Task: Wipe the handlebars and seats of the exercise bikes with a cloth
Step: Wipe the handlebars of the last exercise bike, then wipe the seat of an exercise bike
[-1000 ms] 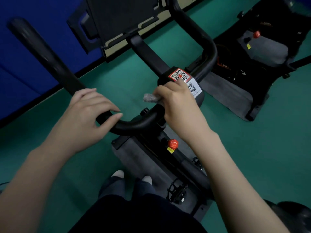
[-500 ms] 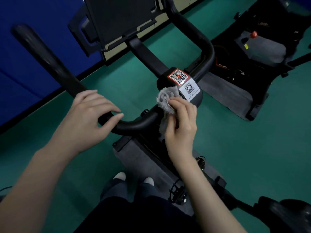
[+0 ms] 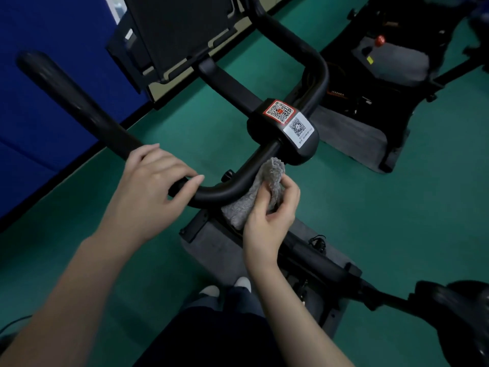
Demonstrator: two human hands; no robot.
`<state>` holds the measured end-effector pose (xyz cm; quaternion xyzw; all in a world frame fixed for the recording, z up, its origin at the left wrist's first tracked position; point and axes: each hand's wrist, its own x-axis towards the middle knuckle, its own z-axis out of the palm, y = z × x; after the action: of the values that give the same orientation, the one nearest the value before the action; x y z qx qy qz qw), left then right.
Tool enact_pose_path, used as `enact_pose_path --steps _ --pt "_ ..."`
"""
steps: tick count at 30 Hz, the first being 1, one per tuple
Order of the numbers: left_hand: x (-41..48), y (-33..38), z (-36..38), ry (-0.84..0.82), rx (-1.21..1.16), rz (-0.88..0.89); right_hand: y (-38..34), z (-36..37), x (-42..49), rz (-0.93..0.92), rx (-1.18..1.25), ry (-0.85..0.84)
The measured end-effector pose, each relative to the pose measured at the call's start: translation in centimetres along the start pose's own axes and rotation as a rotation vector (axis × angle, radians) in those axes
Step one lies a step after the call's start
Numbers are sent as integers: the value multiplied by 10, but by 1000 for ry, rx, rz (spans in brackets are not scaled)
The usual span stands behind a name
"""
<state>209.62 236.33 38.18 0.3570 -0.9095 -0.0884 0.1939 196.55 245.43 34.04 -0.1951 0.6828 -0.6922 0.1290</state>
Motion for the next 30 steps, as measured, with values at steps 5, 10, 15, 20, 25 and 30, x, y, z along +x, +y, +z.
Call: enact_pose_path --steps 5,10,15,20,25,30 --pt "-1 -3 -1 0 6 38 -4 -8 -11 88 32 9" --pt "-1 -7 -4 -13 -37 103 -2 -22 -24 123 -34 48" --pt "1 -4 -5 -39 -75 230 4 -39 -48 141 -87 114" --pt "2 15 -1 -65 -119 399 6 -63 -74 138 -111 266" --pt "-5 50 8 -147 -175 552 3 -94 -98 168 -160 367" --pt "-26 85 25 -296 -202 666 0 -133 -120 233 -237 476"
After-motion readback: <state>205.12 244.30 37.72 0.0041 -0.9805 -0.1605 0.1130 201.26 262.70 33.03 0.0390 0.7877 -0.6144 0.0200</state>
